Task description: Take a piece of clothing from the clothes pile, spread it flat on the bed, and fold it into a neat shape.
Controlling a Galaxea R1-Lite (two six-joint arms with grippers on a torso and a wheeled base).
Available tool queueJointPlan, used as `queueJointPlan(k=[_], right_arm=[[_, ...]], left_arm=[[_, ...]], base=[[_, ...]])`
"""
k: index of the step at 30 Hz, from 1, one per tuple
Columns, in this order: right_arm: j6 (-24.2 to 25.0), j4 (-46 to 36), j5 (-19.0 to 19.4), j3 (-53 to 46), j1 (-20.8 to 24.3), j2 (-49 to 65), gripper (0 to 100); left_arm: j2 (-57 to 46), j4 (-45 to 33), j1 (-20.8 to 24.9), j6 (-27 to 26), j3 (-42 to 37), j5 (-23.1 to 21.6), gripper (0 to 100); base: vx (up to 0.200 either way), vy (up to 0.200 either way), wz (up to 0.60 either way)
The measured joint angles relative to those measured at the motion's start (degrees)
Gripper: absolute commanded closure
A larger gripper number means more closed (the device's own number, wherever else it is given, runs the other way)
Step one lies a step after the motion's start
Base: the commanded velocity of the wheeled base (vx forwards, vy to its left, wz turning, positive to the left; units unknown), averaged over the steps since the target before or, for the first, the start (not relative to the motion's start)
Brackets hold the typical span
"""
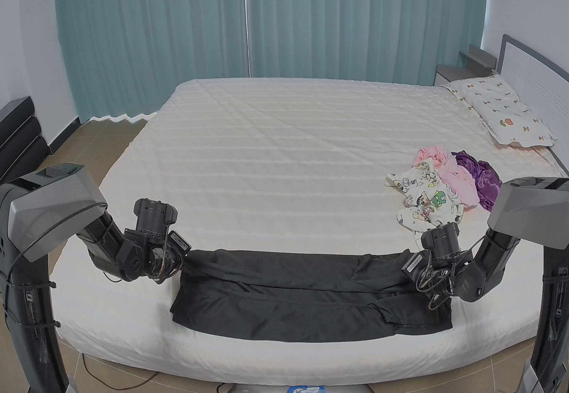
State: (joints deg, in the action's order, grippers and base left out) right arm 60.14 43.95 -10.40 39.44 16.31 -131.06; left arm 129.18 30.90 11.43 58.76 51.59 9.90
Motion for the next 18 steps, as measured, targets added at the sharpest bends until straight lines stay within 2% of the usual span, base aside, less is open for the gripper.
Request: queueJointPlan(k=[11, 18], right_arm=[[-0.1, 0.7, 0.2, 0.5, -1.0, 3.0, 100], [0.0, 4.7, 0.0, 3.7, -1.8, 4.4, 100]], left_arm=[[-0.2, 0.0, -0.2, -0.6, 1.1, 0.0, 100], [-0.3, -0.3, -0.8, -1.4, 6.8, 0.0, 100]], base=[[0.0, 0.0, 0.0], [0.0, 0.0, 0.0]])
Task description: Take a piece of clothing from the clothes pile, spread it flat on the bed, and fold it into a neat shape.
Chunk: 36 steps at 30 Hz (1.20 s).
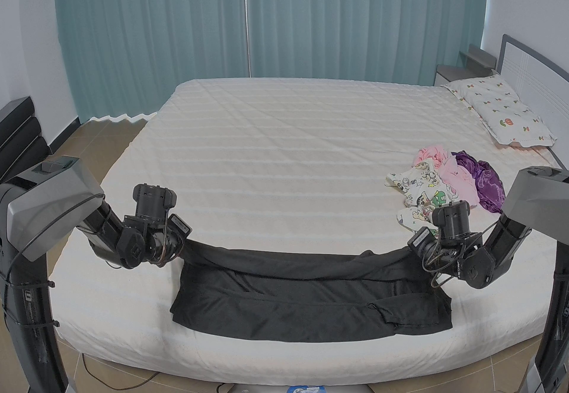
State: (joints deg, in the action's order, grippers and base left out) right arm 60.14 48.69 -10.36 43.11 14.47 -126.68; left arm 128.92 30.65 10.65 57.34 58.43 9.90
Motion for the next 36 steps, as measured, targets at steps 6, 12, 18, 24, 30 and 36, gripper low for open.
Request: queueJointPlan(k=[6, 12, 18, 24, 30, 36], right_arm=[[-0.3, 6.7, -0.3, 2.5, -0.9, 0.5, 100], [-2.8, 12.5, -0.3, 0.6, -1.3, 0.3, 100], [-6.9, 12.9, 0.0, -4.9, -1.4, -0.1, 100], [-8.7, 13.0, 0.6, -9.8, -1.1, -0.8, 100], [-11.9, 13.1, 0.8, -13.0, -0.6, -3.0, 100], [-12.9, 13.1, 1.0, -13.9, -0.4, -4.5, 100]], left_arm=[[0.2, 0.1, -1.3, -0.4, 5.1, 0.3, 100], [0.9, 0.2, -1.7, -0.5, 6.1, 1.1, 100], [1.7, 0.2, -1.8, -1.9, 2.5, 1.3, 100], [2.7, 0.3, -1.2, -7.1, -3.1, 1.4, 100], [3.7, 0.2, 0.2, -8.4, -6.1, 1.5, 100], [4.6, 0.2, 1.6, -10.2, -7.8, 1.5, 100]], base=[[0.0, 0.0, 0.0], [0.0, 0.0, 0.0], [0.0, 0.0, 0.0], [0.0, 0.0, 0.0], [0.0, 0.0, 0.0], [0.0, 0.0, 0.0]])
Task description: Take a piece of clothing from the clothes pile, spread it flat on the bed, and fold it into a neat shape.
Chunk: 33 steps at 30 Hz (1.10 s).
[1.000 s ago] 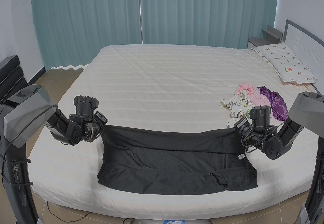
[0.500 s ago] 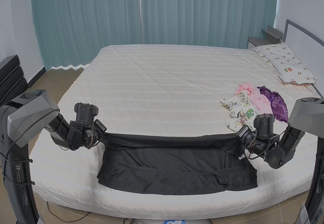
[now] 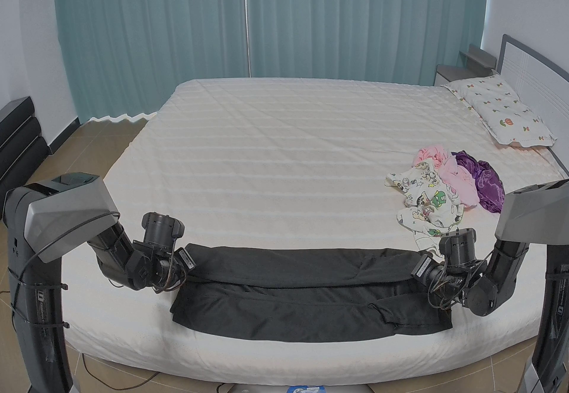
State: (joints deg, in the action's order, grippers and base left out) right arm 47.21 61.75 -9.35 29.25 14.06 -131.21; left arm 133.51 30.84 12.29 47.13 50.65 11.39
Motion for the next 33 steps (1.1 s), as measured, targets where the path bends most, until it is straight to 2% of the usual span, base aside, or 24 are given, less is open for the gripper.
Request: queueJointPlan(k=[6, 7, 23, 25, 29, 33], right_arm=[[-0.8, 0.0, 0.1, -0.4, 0.0, -1.0, 100], [-0.8, -0.1, 0.1, -0.4, 0.0, -1.2, 0], [0.7, 0.9, 0.3, -1.6, -0.9, -0.2, 0], [1.4, 2.3, 0.9, -3.0, -1.3, 0.8, 0], [2.2, 6.2, 3.0, -7.3, -2.0, 3.1, 0], [2.5, 13.5, 4.7, -12.7, -2.7, 4.7, 0]], left_arm=[[0.5, -0.3, 0.7, -0.5, -0.9, 0.0, 100], [0.6, -0.3, 0.8, -0.7, -0.9, 0.0, 0], [-1.3, -0.2, 0.2, -0.4, -4.9, -0.6, 0], [-2.9, 0.0, -0.3, -0.3, -6.6, -2.2, 0], [-6.8, 0.4, -1.4, -0.2, -10.8, -9.4, 0], [-10.3, 1.1, -2.3, -0.6, -14.9, -15.7, 0]], base=[[0.0, 0.0, 0.0], [0.0, 0.0, 0.0], [0.0, 0.0, 0.0], [0.0, 0.0, 0.0], [0.0, 0.0, 0.0], [0.0, 0.0, 0.0]])
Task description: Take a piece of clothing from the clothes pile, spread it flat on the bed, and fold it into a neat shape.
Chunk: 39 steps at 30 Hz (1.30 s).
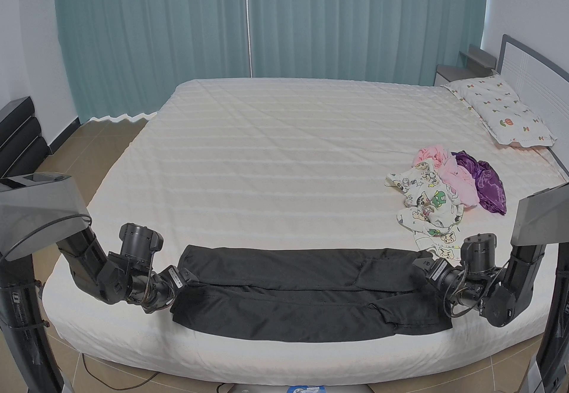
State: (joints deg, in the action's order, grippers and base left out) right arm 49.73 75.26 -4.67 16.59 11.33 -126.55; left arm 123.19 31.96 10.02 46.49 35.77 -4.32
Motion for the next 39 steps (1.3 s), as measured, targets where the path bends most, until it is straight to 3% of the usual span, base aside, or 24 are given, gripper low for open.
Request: queueJointPlan(k=[7, 10, 18, 19, 24, 30, 39], right_arm=[[1.7, 12.9, 2.0, -8.1, -0.5, -0.7, 0], [2.9, 13.6, 3.3, -10.9, -0.6, -1.7, 0], [3.2, 13.8, 3.6, -12.1, -0.8, -2.6, 0], [3.3, 13.7, 3.6, -12.2, -0.8, -2.7, 0], [3.3, 13.7, 3.6, -12.4, -1.3, -2.7, 0], [3.3, 13.7, 3.7, -12.6, -1.5, -2.8, 0], [3.4, 13.7, 3.7, -13.3, -1.5, -2.8, 0]], left_arm=[[-1.5, 0.6, -0.1, -4.5, -3.7, -1.2, 0], [-0.4, 0.7, 0.4, -6.9, -4.3, 0.3, 0], [2.3, 0.7, 2.6, -7.4, -3.0, 4.1, 0], [2.6, 0.7, 2.8, -7.4, -2.5, 4.4, 100], [3.7, 0.6, 3.4, -7.5, -1.9, 5.4, 100], [4.7, 0.5, 3.5, -7.5, -2.7, 10.5, 100], [4.5, 0.6, 2.9, -7.1, -6.5, 11.2, 100]], base=[[0.0, 0.0, 0.0], [0.0, 0.0, 0.0], [0.0, 0.0, 0.0], [0.0, 0.0, 0.0], [0.0, 0.0, 0.0], [0.0, 0.0, 0.0], [0.0, 0.0, 0.0]])
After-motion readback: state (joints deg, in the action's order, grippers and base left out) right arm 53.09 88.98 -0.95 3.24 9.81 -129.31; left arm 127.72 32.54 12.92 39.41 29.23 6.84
